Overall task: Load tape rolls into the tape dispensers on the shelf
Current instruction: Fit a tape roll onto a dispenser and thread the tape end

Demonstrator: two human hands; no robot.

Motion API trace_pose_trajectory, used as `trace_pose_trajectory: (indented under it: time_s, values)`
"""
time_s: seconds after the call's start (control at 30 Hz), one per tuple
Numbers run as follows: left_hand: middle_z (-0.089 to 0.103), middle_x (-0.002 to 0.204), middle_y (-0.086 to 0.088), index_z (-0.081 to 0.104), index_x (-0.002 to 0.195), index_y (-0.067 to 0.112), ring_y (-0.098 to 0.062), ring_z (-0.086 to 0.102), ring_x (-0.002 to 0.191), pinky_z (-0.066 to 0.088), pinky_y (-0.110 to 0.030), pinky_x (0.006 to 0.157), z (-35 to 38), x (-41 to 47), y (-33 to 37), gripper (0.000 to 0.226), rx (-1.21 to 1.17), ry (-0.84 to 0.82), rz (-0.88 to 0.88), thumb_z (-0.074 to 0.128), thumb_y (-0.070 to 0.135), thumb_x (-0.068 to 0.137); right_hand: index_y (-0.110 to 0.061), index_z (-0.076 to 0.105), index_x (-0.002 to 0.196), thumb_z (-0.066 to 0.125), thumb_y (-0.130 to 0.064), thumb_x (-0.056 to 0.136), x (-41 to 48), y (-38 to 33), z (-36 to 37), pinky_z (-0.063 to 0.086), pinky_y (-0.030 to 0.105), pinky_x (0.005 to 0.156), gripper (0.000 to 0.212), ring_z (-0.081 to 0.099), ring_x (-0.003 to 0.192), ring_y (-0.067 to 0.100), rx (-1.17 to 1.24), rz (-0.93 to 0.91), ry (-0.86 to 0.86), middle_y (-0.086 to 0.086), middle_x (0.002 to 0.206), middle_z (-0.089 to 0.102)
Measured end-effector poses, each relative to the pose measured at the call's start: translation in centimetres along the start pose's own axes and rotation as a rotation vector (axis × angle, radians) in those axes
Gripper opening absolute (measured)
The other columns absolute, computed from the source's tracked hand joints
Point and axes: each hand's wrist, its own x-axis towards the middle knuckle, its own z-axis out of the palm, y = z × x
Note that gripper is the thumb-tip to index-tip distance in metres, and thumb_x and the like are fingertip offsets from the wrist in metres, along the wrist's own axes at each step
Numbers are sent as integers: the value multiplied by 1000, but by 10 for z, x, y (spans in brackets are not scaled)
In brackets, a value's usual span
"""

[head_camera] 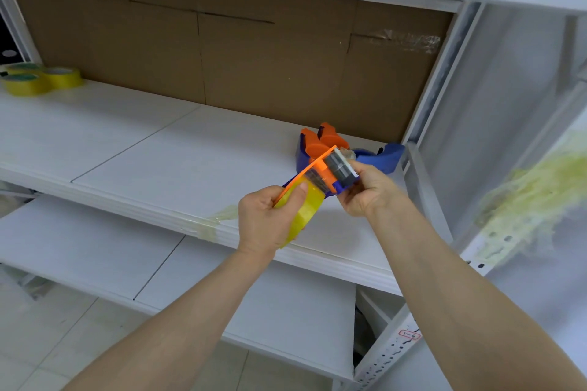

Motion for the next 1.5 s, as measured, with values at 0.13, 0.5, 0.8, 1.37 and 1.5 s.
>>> trace_pose_trajectory:
  time_s: [0.13,0.5,0.8,1.37,1.5]
  values:
    - [50,59,-35,56,64,-11,-44,53,50,47,-45,44,-8,1,1,63,16,-42,31,65,51,69,-1,63,90,69,-2,79,-2,-6,4,57,33,43,12,67,46,22,-91,-63,-57,14,60,69]
    - [43,30,6,48,46,12,-5,48,30,33,-11,33,-9,0,15,44,-29,-48,14,63,16,87,-4,63,85,71,-5,79,-4,-34,8,59,33,72,11,68,70,17,-392,-467,-83,7,73,71]
    - [44,32,3,51,45,10,-14,47,30,39,-21,36,-4,-7,3,43,-62,2,-5,66,18,85,-4,63,104,67,0,77,1,-4,5,55,31,41,27,67,47,22,-119,-83,-35,12,61,69]
    - [68,62,1,66,69,12,-15,63,63,52,-26,60,-14,13,-8,24,-261,-8,-261,61,27,86,-2,62,118,74,-9,75,13,6,23,60,39,70,45,70,80,27,-46,-223,-122,15,95,73]
    - [66,77,-1,65,82,11,-10,61,70,49,-16,62,-17,13,-14,25,-152,-217,-290,50,28,93,-1,64,108,74,-5,76,14,8,26,55,47,82,35,67,83,30,14,-300,-99,19,102,69]
